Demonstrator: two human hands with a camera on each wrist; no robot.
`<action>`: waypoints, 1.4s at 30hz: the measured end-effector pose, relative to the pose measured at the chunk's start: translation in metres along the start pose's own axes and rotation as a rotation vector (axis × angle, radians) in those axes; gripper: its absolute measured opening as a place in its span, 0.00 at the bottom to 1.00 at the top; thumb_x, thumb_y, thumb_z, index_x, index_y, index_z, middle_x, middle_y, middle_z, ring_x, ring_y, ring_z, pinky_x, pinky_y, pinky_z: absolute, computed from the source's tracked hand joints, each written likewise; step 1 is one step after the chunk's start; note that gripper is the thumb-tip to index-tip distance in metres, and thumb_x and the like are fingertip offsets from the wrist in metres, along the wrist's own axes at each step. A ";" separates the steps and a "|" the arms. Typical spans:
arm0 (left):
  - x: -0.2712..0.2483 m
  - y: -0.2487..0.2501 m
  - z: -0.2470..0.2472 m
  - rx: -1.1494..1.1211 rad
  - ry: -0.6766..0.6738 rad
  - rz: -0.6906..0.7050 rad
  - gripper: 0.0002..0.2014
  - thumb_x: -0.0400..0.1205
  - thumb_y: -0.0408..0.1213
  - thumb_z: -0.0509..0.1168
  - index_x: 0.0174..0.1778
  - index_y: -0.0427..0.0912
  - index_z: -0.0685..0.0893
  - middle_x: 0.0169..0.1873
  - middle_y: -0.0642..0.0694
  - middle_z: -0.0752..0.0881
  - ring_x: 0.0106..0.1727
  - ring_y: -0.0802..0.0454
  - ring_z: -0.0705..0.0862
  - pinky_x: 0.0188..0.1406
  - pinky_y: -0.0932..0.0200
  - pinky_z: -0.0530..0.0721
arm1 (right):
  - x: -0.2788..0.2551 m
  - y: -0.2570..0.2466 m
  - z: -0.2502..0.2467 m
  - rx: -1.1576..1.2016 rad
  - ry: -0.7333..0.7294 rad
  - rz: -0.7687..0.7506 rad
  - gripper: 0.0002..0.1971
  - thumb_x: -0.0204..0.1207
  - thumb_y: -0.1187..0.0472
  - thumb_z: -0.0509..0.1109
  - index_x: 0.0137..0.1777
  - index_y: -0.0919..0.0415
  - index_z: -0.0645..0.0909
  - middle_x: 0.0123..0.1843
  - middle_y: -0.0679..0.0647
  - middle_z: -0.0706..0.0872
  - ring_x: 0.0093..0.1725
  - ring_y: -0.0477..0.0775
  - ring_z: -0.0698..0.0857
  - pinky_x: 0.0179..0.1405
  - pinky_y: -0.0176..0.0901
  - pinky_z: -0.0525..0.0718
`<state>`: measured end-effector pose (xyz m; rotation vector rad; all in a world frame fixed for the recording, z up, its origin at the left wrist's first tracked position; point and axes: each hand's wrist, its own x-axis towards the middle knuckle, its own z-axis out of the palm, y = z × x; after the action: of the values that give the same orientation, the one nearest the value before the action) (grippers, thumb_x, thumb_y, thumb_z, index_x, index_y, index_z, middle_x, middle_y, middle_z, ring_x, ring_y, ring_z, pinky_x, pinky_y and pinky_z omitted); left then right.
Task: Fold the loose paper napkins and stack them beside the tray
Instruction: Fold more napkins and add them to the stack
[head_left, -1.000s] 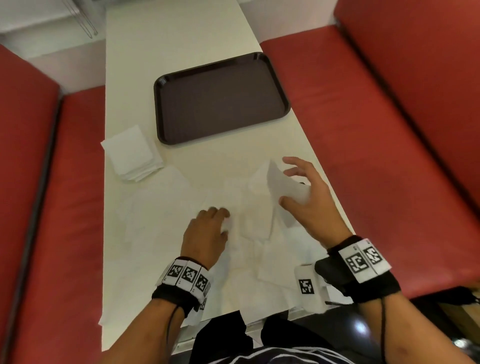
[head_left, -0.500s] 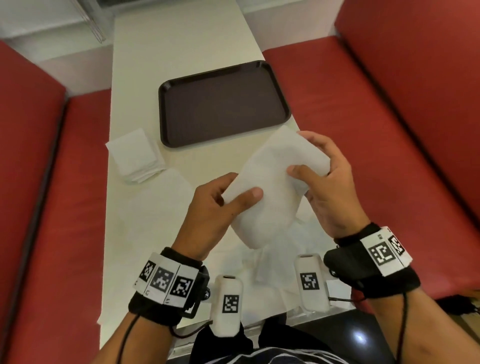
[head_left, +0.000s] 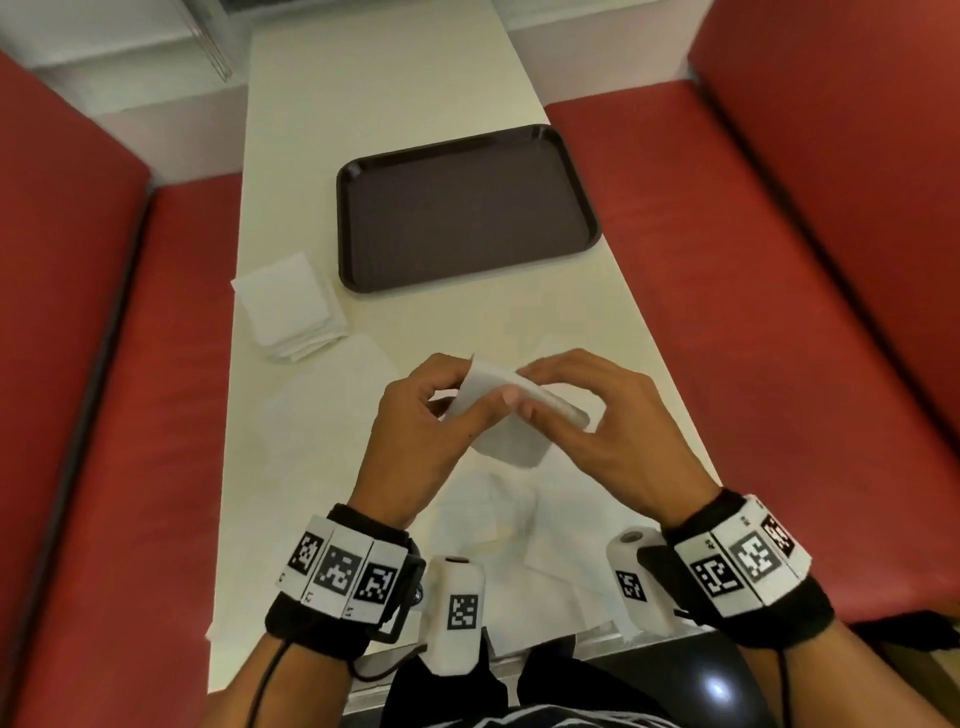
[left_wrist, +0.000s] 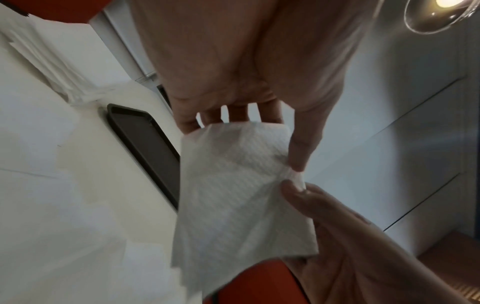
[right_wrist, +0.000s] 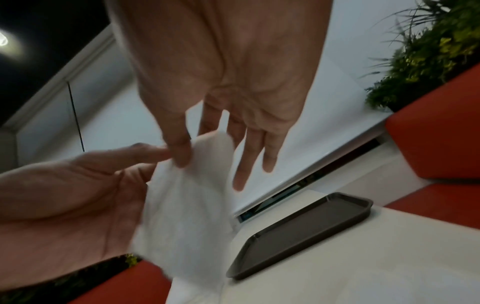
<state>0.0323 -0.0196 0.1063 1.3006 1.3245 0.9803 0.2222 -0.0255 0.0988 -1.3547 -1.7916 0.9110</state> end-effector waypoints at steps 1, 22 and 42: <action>0.000 -0.002 -0.003 0.025 0.047 0.018 0.09 0.76 0.43 0.77 0.51 0.47 0.90 0.48 0.53 0.89 0.52 0.53 0.88 0.52 0.53 0.86 | 0.002 -0.003 0.004 0.022 0.021 0.022 0.07 0.80 0.55 0.74 0.55 0.50 0.87 0.53 0.39 0.88 0.54 0.41 0.85 0.52 0.35 0.83; 0.081 -0.070 -0.190 -0.123 0.196 -0.264 0.06 0.78 0.39 0.76 0.44 0.39 0.91 0.36 0.46 0.90 0.38 0.56 0.85 0.41 0.60 0.82 | 0.119 -0.026 0.123 0.532 0.162 0.487 0.06 0.82 0.62 0.69 0.53 0.63 0.85 0.40 0.59 0.92 0.36 0.61 0.92 0.41 0.47 0.92; 0.160 -0.142 -0.240 0.262 0.628 -0.138 0.12 0.78 0.43 0.77 0.41 0.44 0.80 0.30 0.51 0.88 0.35 0.45 0.88 0.49 0.40 0.87 | 0.062 0.033 0.115 0.188 0.282 0.730 0.06 0.84 0.66 0.66 0.49 0.60 0.85 0.39 0.55 0.93 0.34 0.60 0.93 0.42 0.51 0.93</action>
<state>-0.2176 0.1480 -0.0078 1.1052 2.0502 1.1992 0.1270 0.0283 0.0199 -1.9347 -0.9639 1.1450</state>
